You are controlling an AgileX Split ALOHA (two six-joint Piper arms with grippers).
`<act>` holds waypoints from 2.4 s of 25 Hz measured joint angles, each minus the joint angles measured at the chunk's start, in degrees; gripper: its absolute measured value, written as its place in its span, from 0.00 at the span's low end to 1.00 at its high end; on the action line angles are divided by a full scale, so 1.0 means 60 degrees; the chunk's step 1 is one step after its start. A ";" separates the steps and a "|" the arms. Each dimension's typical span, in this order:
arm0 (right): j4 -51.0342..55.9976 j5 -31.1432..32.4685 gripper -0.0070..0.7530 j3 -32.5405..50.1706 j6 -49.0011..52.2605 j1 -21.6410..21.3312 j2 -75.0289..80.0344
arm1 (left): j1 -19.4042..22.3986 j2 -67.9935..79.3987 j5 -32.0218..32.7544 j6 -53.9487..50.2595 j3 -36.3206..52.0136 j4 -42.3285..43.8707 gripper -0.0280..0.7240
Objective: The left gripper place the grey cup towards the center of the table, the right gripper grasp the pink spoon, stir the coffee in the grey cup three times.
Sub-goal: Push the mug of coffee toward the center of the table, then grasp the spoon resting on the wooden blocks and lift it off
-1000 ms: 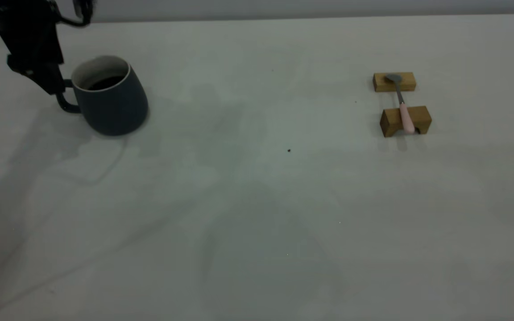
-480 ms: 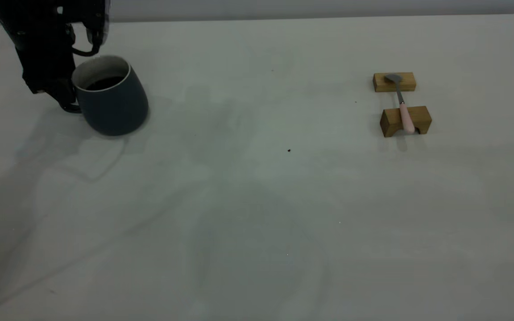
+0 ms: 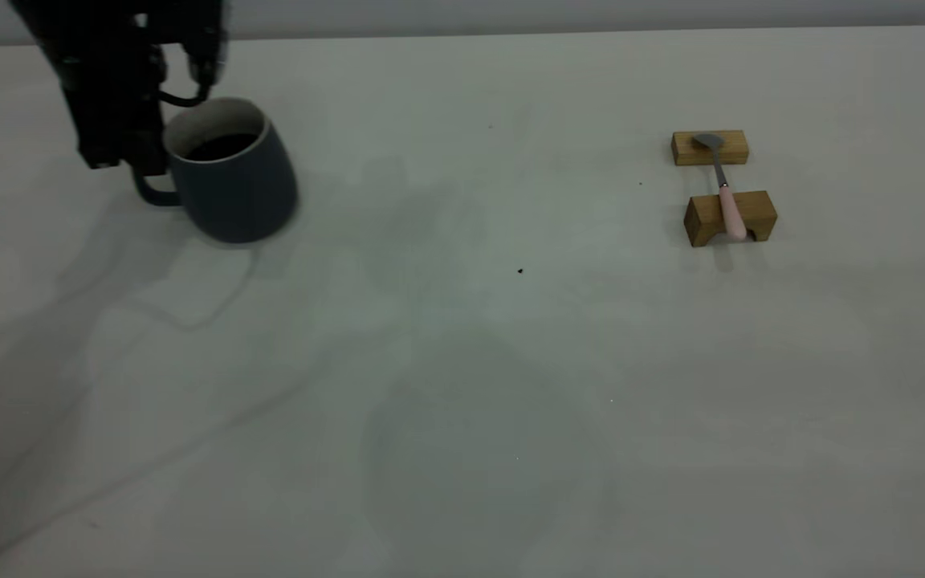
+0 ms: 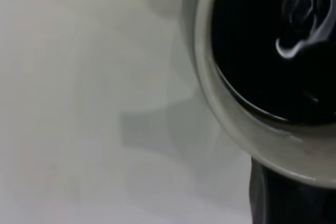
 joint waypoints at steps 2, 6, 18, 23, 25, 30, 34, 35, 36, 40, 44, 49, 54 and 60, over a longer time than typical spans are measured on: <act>0.0000 0.0000 0.32 0.0000 0.0000 0.0000 0.0000 | -0.0325 0.0019 0.0000 -0.0120 0.0000 -0.0009 0.31; 0.0000 0.0000 0.32 0.0000 0.0000 0.0000 0.0000 | -0.1070 0.0031 -0.0009 -0.0601 0.0000 -0.0036 0.31; 0.0000 0.0000 0.32 0.0000 0.0000 0.0000 0.0000 | -0.3029 0.0107 -0.0466 -0.1490 0.0000 -0.0056 0.31; 0.0000 0.0000 0.32 0.0000 0.0000 0.0000 0.0000 | -0.3228 0.0118 -0.0607 -0.1508 0.0000 -0.0075 0.31; 0.0000 0.0000 0.32 0.0000 0.0000 0.0000 0.0000 | -0.3237 0.0126 -0.0626 -0.1603 0.0000 -0.0086 0.33; 0.0000 0.0000 0.32 0.0000 0.0000 0.0000 0.0000 | -0.3237 0.0116 -0.0703 -0.1762 0.0000 -0.0094 0.43; 0.0000 0.0000 0.32 0.0000 0.0000 0.0000 0.0000 | -0.3237 0.0116 -0.0761 -0.1765 0.0000 -0.0087 0.57; 0.0000 0.0000 0.32 0.0000 0.0000 0.0000 0.0000 | -0.3237 0.0116 -0.0769 -0.1765 0.0000 -0.0087 0.62; 0.0000 0.0000 0.32 0.0000 0.0000 0.0000 0.0000 | -0.3237 0.0116 -0.0780 -0.1765 0.0000 -0.0087 0.68; 0.0000 0.0000 0.32 0.0000 0.0000 0.0000 0.0000 | -0.3237 0.0095 -0.0798 -0.1773 0.0000 -0.0096 0.90; 0.0000 0.0000 0.32 0.0000 0.0000 0.0000 0.0000 | -0.3237 -0.0223 -0.0662 -0.1912 0.0000 -0.0104 0.94; 0.0000 0.0000 0.32 0.0000 0.0000 0.0000 0.0000 | -0.3237 -0.2282 0.0086 -0.3589 0.0011 -0.0104 0.90; 0.0000 0.0000 0.32 0.0000 0.0000 0.0000 0.0000 | -0.3237 -0.5339 0.1903 -0.6404 0.0011 -0.0104 0.77; 0.0000 0.0000 0.32 0.0000 0.0000 0.0000 0.0000 | -0.3237 -0.8148 0.4139 -0.8759 0.0011 -0.0104 0.63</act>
